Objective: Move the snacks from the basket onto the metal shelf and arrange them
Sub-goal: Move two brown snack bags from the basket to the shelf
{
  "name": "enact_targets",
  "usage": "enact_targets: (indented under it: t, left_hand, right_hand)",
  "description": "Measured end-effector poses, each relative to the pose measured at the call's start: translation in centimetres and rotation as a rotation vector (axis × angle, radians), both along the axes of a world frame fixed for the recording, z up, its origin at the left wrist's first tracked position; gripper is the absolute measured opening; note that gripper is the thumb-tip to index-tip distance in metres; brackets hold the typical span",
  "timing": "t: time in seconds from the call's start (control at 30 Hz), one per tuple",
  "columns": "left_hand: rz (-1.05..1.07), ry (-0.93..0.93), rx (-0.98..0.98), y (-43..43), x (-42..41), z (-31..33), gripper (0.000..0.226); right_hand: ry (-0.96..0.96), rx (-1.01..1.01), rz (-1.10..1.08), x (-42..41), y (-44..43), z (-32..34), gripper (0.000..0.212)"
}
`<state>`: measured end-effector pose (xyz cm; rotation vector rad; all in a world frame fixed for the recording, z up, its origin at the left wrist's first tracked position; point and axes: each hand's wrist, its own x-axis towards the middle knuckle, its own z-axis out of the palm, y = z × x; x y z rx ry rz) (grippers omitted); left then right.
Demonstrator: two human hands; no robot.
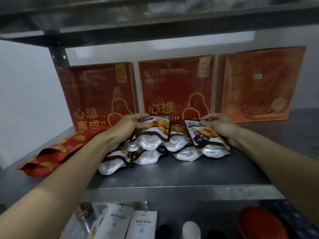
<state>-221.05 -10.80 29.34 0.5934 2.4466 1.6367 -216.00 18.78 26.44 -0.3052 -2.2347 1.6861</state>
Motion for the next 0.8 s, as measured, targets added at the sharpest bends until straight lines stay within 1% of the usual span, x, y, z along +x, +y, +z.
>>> enact_targets:
  t: [0.17,0.27,0.37,0.43,0.5,0.6,0.7,0.77,0.8]
  left_hand:
    - [0.029,0.040,-0.037,0.1,0.0,-0.2,0.039]
    - [0.028,0.081,-0.087,0.0,0.4,-0.1,0.044]
    - [0.029,0.111,-0.105,0.2,0.8,-0.1,0.037]
    - [0.040,0.139,-0.130,0.3,1.0,-0.1,0.042]
    - [0.044,0.163,-0.155,0.3,1.0,-0.1,0.051]
    - [0.053,0.193,-0.189,0.2,0.6,-0.2,0.053]
    - [0.057,0.240,-0.238,0.1,0.6,0.2,0.060]
    - [0.056,0.262,-0.267,-0.1,0.7,0.5,0.059]
    - [0.055,0.274,-0.281,-0.1,0.9,0.7,0.055]
  right_hand:
    - [0.034,0.096,-0.004,-0.4,0.1,-0.7,0.015]
    - [0.020,0.219,0.024,-0.4,0.2,-1.0,0.005]
    - [0.000,0.351,0.016,-0.4,0.4,-1.2,0.013]
    - [-0.015,0.400,0.023,-0.2,0.4,-1.2,0.014]
    - [-0.020,0.410,0.033,0.1,0.4,-1.2,0.013]
    - [0.004,0.396,0.001,0.1,0.4,-1.1,0.011]
    - [0.028,0.354,-0.034,0.2,0.3,-0.9,0.011]
    - [0.047,0.401,-0.055,0.6,0.1,-0.6,0.013]
    - [0.060,0.448,-0.066,0.9,0.0,-0.4,0.019]
